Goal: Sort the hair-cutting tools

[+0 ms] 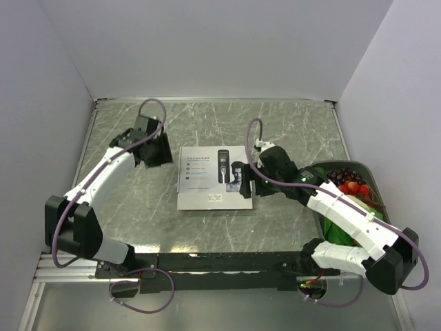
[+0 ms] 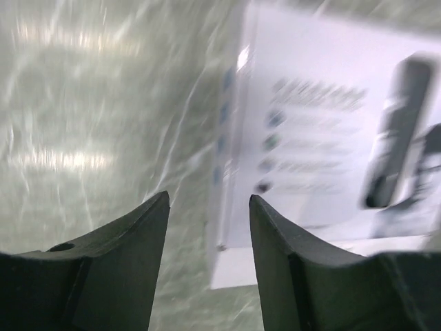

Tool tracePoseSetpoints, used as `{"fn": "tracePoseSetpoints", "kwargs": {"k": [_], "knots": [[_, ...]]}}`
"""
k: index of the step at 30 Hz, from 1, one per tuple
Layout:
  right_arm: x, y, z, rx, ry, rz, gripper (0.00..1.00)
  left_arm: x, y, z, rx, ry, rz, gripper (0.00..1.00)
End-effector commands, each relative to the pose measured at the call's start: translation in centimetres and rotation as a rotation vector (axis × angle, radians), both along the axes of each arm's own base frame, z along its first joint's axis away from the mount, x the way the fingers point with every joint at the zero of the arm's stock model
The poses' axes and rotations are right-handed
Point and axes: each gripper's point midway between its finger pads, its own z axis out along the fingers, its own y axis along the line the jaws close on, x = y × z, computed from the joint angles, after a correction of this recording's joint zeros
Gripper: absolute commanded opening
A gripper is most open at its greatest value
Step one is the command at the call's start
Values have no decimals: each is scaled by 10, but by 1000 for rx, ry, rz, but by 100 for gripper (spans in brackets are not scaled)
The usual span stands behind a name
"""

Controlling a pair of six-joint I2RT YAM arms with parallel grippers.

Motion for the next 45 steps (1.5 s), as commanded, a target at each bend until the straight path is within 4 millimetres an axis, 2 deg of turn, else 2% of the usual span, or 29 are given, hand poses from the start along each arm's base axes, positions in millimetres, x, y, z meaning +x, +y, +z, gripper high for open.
{"fn": "tracePoseSetpoints", "kwargs": {"k": [1,2,3,4,5,6,7,8,9,10,11,12,13,14,15,16,18,19,20,21,22,24,26,27,29,32,36,41,45], "knots": [[-13,31,13,79,17,57,88,53,-18,58,-32,-167,-34,55],[-17,39,13,83,22,84,87,70,-28,67,-62,-187,-43,54],[-18,46,10,83,36,97,85,77,-33,71,-81,-189,-47,52],[-19,54,11,90,40,114,80,84,-44,62,-108,-157,-68,49],[-22,62,7,78,53,139,78,96,-50,74,-137,-186,-70,48],[-21,68,11,86,46,147,76,102,-56,74,-153,-189,-78,47],[-21,74,11,91,45,158,72,109,-64,63,-175,-169,-96,46],[-22,82,9,91,47,177,69,120,-71,70,-202,-202,-103,46],[-23,89,11,101,47,189,58,126,-78,70,-230,-211,-122,45],[-24,94,10,103,52,202,53,131,-91,63,-277,-196,-165,41],[-24,101,6,102,63,214,47,142,-101,72,-320,-239,-189,36],[-24,105,6,106,66,221,37,147,-109,72,-346,-248,-207,31],[-25,109,5,109,70,231,33,151,-120,61,-375,-229,-235,23],[-24,113,1,106,76,238,27,157,-128,66,-402,-247,-248,19],[-26,117,1,104,75,253,16,162,-139,66,-423,-259,-274,15],[-27,120,1,104,74,261,10,166,-148,50,-438,-233,-292,13],[-27,127,-3,110,70,284,0,166,-173,52,-502,-229,-362,11],[-28,129,-3,116,68,293,0,172,-183,45,-515,-224,-377,1],[-31,131,-8,120,81,306,0,173,-189,41,-514,-223,-388,1],[-32,135,-10,124,82,316,0,173,-198,27,-507,-206,-399,1],[-33,136,-13,123,88,325,0,177,-204,30,-505,-224,-411,1],[-37,142,-17,132,97,347,0,181,-210,11,-496,-201,-407,1],[-42,145,-22,126,116,361,0,187,-214,6,-490,-198,-405,1],[-45,147,-24,126,129,374,0,190,-213,-12,-476,-169,-392,1],[-50,150,-31,108,155,391,0,192,-213,-22,-461,-152,-386,1],[-55,151,-42,75,184,412,0,190,-211,-48,-436,-112,-370,1],[-52,152,-54,62,183,405,0,183,-207,-79,-401,-65,-360,1],[-43,154,-62,27,166,404,0,178,-204,-99,-373,-35,-357,1],[-44,156,-79,0,209,418,0,172,-202,-110,-349,-15,-358,1]]}}
